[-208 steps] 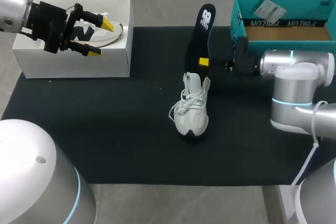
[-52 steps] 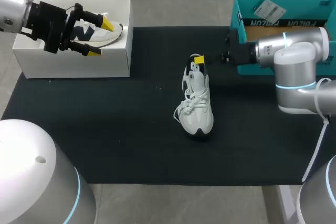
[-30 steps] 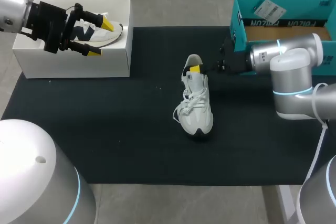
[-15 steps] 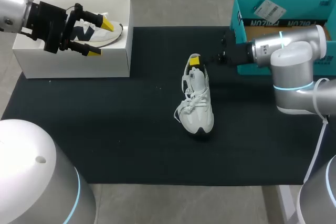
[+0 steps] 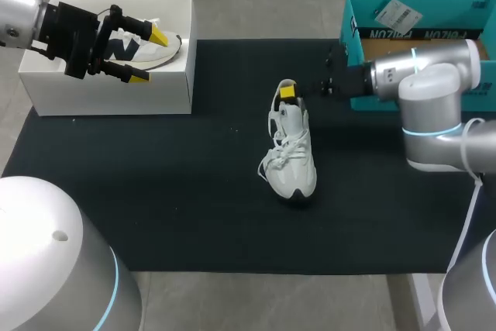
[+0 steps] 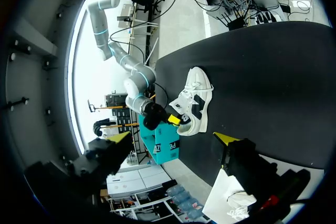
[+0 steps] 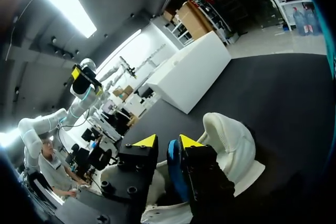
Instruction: Take the shoe out of the shoebox, open the shoe tongue, remove and reinsert the insole, then place the shoe into the shoebox
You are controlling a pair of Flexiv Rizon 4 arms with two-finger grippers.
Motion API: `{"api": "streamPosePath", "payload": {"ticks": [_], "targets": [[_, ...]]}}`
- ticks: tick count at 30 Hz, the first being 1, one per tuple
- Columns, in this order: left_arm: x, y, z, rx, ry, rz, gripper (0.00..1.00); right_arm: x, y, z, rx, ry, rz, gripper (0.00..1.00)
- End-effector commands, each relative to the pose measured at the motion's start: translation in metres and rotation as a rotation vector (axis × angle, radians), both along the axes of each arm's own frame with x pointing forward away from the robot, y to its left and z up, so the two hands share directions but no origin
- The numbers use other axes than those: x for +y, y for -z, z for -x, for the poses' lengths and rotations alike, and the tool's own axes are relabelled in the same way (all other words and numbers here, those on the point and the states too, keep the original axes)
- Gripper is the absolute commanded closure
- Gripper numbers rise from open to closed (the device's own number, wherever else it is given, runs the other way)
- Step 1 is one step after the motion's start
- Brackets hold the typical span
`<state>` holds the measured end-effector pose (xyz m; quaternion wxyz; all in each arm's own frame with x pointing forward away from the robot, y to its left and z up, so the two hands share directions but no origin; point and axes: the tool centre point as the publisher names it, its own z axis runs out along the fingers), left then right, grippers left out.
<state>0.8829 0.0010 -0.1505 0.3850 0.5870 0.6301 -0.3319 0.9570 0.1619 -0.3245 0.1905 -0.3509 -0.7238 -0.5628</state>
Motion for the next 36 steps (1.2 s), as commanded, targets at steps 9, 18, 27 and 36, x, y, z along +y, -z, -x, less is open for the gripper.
{"api": "streamPosePath", "payload": {"ticks": [9, 18, 27, 36], "targets": [[0.000, 0.000, -0.001, 0.001, 0.002, -0.004, 0.00, 0.004, 0.011, 0.005, 0.039, -0.015, 0.006, 1.00], [0.000, 0.000, -0.001, 0.001, 0.002, -0.004, 0.00, 0.000, 0.005, -0.001, -0.001, 0.003, 0.028, 0.00], [0.000, 0.000, -0.001, 0.001, 0.002, -0.004, 0.00, -0.001, -0.001, -0.002, -0.017, 0.003, 0.032, 0.00], [0.000, 0.000, -0.001, 0.001, 0.002, -0.004, 0.00, -0.005, -0.007, -0.002, -0.037, 0.008, 0.056, 0.00]]}}
